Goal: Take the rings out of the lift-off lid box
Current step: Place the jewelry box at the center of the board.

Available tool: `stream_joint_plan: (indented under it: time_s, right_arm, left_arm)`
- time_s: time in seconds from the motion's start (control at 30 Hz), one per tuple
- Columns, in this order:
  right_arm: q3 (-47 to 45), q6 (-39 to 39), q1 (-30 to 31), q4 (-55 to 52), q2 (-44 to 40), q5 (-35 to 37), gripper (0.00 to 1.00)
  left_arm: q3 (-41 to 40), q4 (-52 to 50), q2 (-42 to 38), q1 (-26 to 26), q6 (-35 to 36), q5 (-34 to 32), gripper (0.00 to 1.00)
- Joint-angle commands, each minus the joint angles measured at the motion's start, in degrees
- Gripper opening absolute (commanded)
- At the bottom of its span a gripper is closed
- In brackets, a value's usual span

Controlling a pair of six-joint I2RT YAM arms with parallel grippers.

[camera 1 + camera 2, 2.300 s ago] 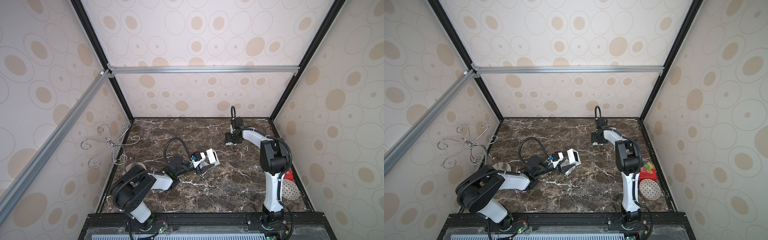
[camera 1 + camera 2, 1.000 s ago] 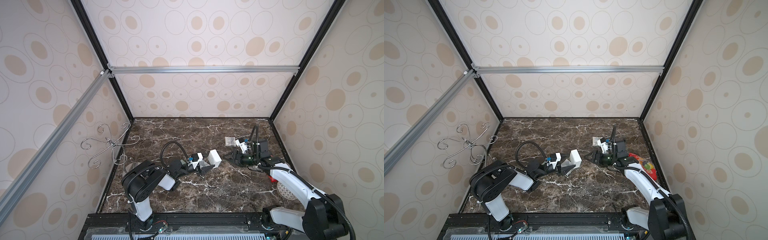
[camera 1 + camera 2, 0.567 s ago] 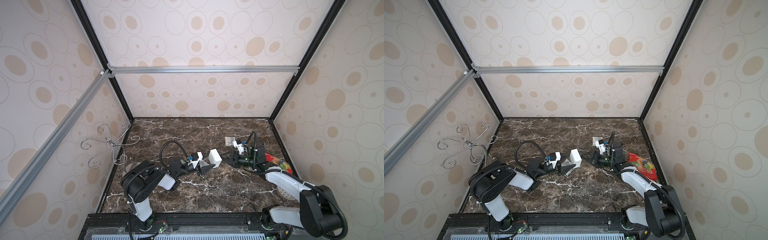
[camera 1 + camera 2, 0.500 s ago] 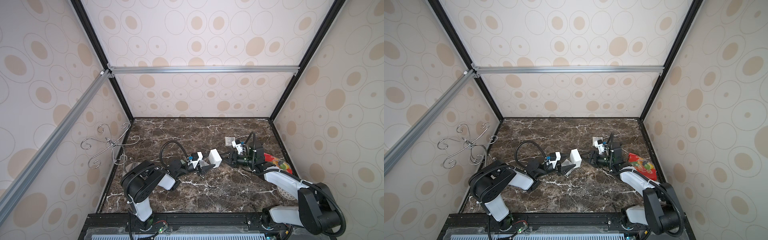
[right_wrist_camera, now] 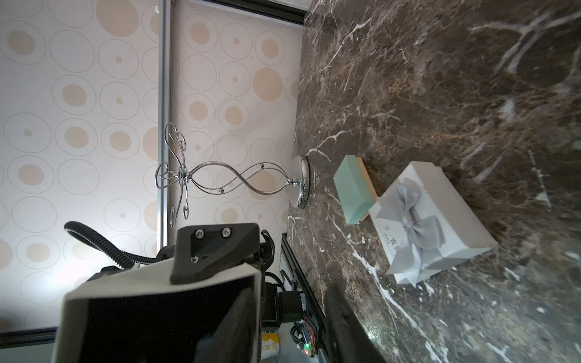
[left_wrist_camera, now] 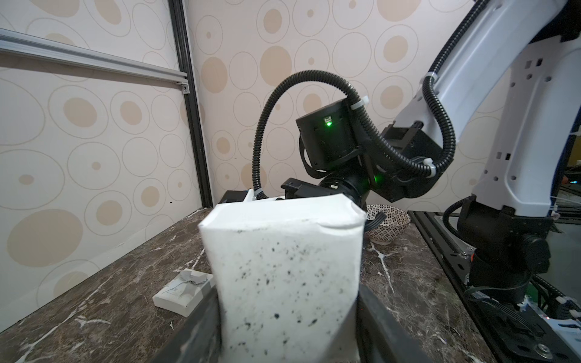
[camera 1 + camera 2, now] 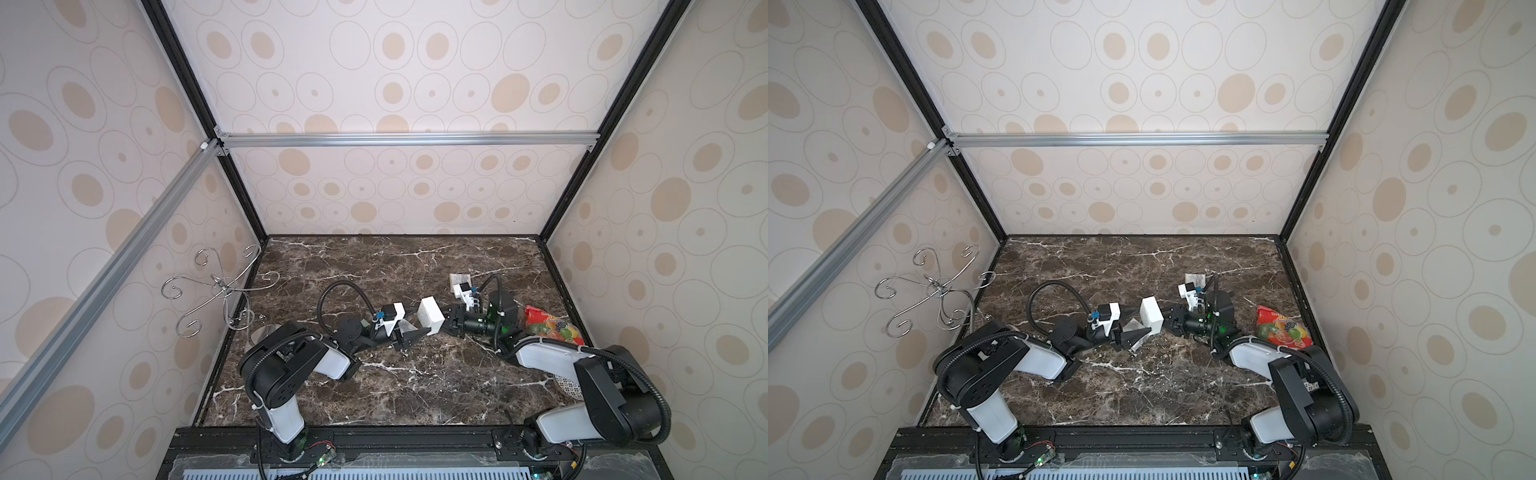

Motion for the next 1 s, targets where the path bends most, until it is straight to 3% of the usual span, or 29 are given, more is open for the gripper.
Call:
stream_joint_plan:
  time_s: [0.0, 0.47, 0.97]
  right_arm:
    - [-0.82, 4.24, 0.82, 6.78, 0.90, 0.23, 0.32]
    - [-0.91, 6.62, 1.23, 9.84, 0.85, 0.20, 0.00]
    - [-0.47, 3.63, 1.14, 4.94, -1.80, 1.59, 0.00]
  left_arm:
    - [1.70, 14.69, -1.14, -0.37, -0.81, 0.85, 0.63]
    - [2.09, 14.69, -0.49, -0.43, -1.07, 1.04, 0.62]
    - [2.01, 14.66, -0.48, -0.43, -1.07, 1.01, 0.63]
